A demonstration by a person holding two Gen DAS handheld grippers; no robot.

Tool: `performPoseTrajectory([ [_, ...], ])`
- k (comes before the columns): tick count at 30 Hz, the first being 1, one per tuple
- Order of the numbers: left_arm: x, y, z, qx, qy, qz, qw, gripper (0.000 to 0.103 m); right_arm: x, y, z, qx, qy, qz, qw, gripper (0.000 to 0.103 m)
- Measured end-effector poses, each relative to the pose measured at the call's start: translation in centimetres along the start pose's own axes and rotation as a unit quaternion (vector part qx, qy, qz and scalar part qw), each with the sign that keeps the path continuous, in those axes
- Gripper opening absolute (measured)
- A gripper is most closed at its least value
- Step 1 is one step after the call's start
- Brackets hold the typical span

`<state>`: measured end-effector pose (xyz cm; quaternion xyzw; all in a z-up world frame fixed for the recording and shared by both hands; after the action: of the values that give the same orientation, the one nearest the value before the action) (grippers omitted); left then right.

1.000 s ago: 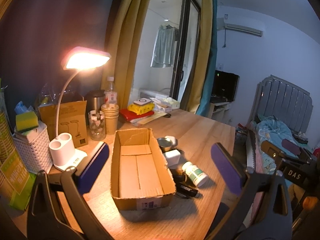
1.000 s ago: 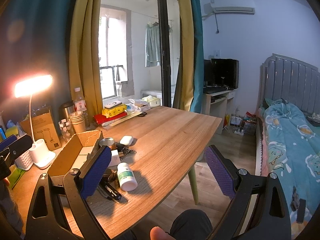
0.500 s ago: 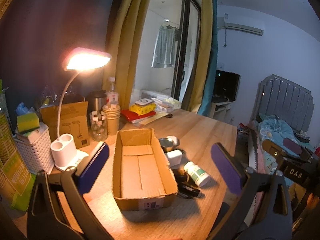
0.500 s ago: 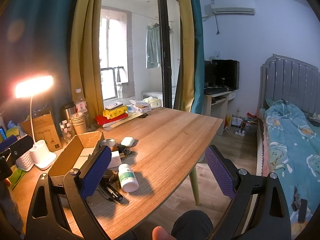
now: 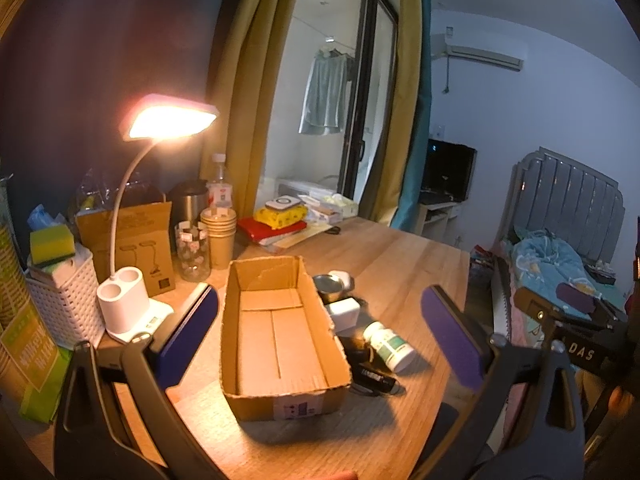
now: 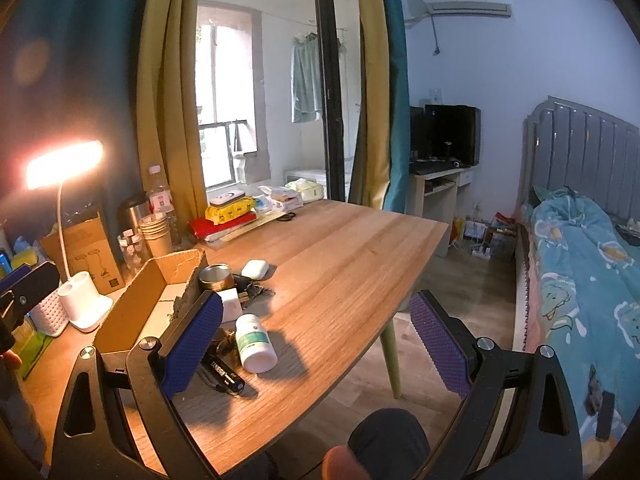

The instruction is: Organize rigid objects

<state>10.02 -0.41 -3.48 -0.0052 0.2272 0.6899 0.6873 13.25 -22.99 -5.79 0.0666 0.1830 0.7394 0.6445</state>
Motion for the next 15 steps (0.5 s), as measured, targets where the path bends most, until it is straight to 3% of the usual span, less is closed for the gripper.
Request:
performPoseTrajectory([
  [15, 0.30, -0.61, -0.25, 0.009, 0.002, 0.015, 0.9998, 0.102, 0.62, 0.20, 0.10, -0.003, 0.007, 0.011, 1.000, 0.097],
])
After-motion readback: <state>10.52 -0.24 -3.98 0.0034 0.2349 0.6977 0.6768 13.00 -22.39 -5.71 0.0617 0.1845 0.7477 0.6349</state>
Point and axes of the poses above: each gripper's, at about its wrist camera, not at the fingertips, and y roughly against the way its jaws point, x to its left, z to its top, the point moved 10 cm from there along -y, roughly the way its jaws point, and after that the axes turned 11 degrees about y, right-handed, at the moved point
